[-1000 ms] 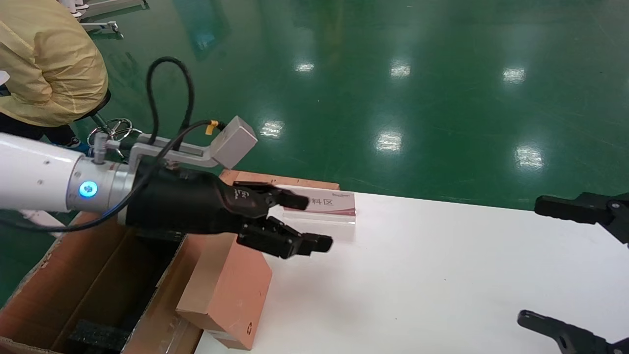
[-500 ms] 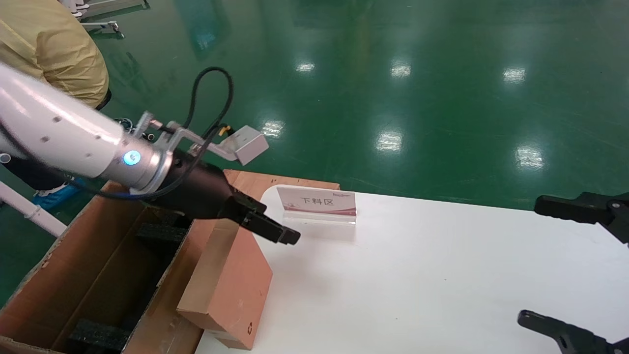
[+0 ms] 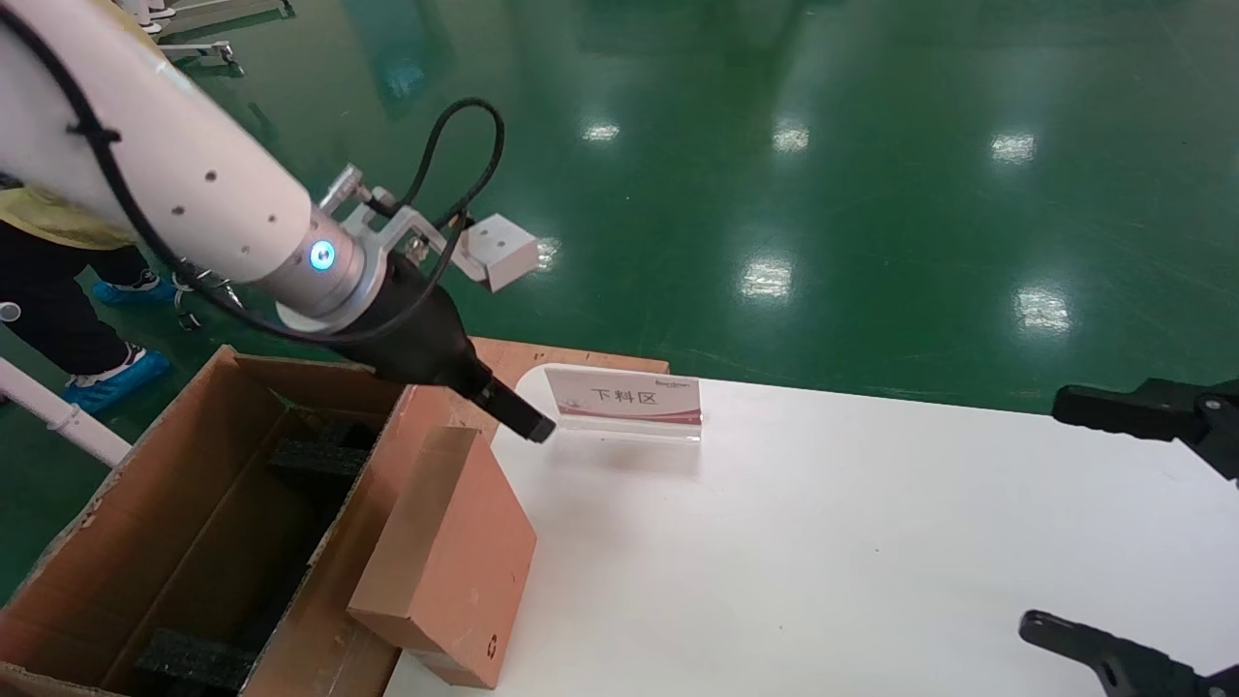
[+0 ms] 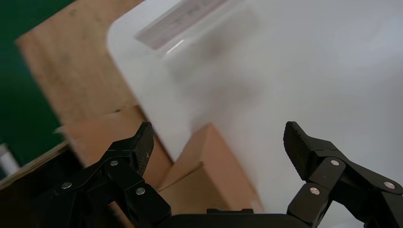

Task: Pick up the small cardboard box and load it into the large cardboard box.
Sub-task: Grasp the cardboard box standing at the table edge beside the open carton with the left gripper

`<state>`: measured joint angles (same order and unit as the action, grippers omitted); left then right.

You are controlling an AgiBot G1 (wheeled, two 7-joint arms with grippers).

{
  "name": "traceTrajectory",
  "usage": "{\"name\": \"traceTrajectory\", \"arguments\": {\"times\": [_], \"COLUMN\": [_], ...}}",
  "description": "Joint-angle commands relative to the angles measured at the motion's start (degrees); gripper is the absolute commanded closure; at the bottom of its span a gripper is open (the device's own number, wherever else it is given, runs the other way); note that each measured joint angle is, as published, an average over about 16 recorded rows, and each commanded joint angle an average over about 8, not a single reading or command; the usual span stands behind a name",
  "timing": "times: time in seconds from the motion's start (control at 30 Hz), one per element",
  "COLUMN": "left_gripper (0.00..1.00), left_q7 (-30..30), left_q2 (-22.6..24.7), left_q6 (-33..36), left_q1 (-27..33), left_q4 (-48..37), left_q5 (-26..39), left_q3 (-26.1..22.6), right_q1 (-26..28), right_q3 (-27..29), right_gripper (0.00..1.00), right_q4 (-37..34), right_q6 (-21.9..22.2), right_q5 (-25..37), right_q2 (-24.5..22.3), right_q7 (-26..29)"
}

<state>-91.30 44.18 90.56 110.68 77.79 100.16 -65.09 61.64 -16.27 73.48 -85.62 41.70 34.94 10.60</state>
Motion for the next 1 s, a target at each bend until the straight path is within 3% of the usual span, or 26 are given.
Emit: {"name": "traceTrajectory", "arguments": {"times": [0.03,0.47,1.0], "left_gripper": [0.00,0.00,0.00], "left_q7": [-1.9,-10.1,-14.1], "left_q2": [0.8,-0.4,-2.0], "left_q6": [0.1,-1.0,-2.5], "left_q1": [2.4,10.0,11.5], "left_q4": [0.0,0.1,0.1], "left_q5": [0.4,-5.3,-8.6], "left_q3": [-3.4,-15.9,-22.4], "right_q1": [0.0,0.0,0.0], "right_q3": [0.0,-0.1,-0.1], "right_gripper": [0.00,0.00,0.00], "right_q4": [0.0,0.0,0.0], "right_q6": [0.0,0.0,0.1], "right_q5": [0.0,0.0,-0.1], "right_q2": [0.0,0.0,-0.1], "right_q7": [0.0,0.0,-0.1]}}
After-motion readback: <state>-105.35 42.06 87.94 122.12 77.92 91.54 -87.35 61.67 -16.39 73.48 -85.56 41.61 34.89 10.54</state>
